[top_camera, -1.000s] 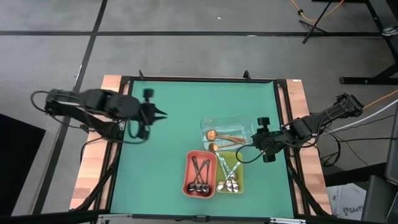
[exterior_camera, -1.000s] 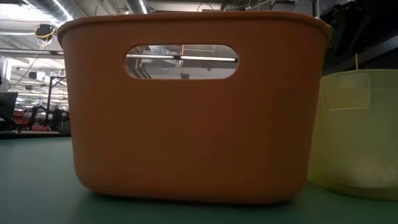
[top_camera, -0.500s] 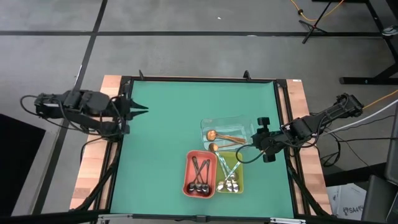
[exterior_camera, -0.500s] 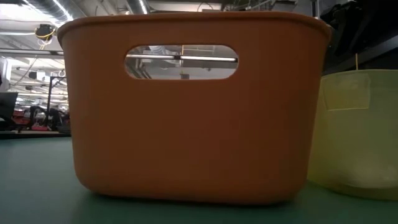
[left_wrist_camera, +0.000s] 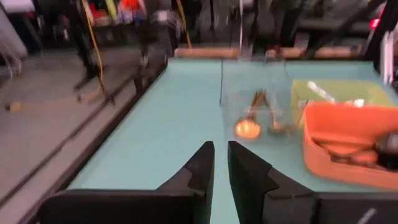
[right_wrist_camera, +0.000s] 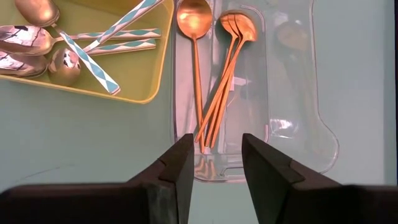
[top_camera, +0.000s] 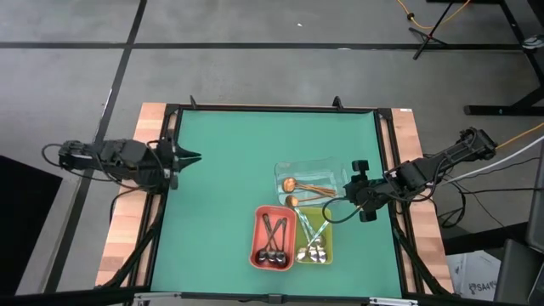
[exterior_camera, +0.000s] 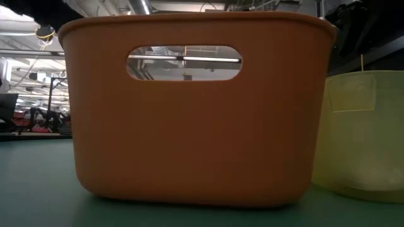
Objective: Sort silverware by color (type)
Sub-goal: Return to Home Position
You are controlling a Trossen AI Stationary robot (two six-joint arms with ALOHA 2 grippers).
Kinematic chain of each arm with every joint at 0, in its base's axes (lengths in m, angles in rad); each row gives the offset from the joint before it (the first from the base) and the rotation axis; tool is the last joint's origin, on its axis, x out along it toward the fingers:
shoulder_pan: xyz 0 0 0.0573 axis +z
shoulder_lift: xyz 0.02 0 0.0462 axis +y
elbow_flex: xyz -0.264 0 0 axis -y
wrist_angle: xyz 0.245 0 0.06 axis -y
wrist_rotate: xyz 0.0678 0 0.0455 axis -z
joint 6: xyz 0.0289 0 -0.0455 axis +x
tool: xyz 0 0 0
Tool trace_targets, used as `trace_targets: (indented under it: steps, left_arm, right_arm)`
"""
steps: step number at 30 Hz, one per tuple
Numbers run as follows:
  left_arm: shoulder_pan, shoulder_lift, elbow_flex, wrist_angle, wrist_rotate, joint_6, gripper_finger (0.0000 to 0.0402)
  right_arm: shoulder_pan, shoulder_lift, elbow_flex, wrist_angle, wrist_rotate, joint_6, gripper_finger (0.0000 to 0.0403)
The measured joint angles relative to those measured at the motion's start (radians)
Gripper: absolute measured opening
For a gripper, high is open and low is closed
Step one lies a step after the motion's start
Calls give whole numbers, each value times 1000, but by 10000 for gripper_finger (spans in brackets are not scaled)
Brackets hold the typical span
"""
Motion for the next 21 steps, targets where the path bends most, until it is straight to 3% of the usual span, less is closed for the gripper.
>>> trace_targets:
  steps: [14,21]
  left_arm:
    - [3,-119,-289,299,-41,44,39]
    - [60,-122,-427,455,-20,18,39]
  right_arm:
    - [0,0,0,0,4,-12,124]
    - [0,0,2,-2,88,-49,124]
